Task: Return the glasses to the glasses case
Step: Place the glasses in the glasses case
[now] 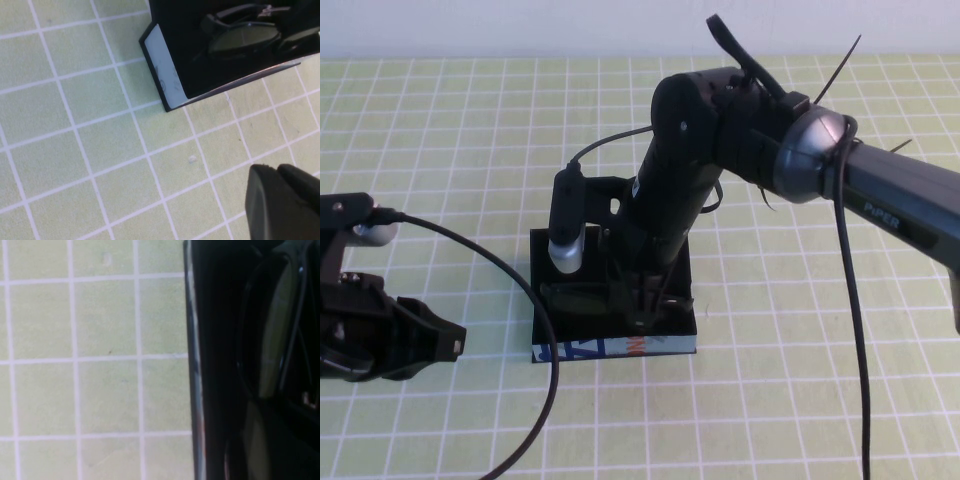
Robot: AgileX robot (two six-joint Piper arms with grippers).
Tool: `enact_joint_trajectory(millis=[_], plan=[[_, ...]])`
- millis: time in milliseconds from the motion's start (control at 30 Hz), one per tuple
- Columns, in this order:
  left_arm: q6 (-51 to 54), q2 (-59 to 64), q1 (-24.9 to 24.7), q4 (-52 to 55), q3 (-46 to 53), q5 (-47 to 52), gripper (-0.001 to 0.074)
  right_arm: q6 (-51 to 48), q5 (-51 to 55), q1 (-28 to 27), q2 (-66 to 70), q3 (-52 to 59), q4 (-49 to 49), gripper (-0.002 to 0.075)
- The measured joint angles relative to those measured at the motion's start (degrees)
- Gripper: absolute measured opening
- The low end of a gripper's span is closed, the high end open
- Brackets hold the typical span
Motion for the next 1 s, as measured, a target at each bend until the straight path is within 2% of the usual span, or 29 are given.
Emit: enact_joint_trajectory(millis=[300,433,733,900,1000], plan=[[0.64,0.00,0.00,0.00,0.00,0.00,-0.0003,0.00,-1.68,0.00,1.57,0.00,0.14,-0.0001],[4.02,0.00,0.00,0.00,0.00,0.00,-0.0003,0.00,-1.77,0.00,1.70,0.00,0.03,0.0000],[8.33,1.63,0.00,-0.48,0.00,-0.37,-0.0003,0.00,-2.72,0.04,1.70,0.00,-0.88,0.0099],[13.83,3.13,0.00,-3.14,0.00,0.19,-0.0003,0.49,-4.10,0.04,0.71,-0.27,-1.14,0.0108],[17.32,5.02,0.00,-5.90,-0.09,0.82,-0.0003,4.65,-4.91,-0.98,0.18,-2.39,-1.14,0.0105]])
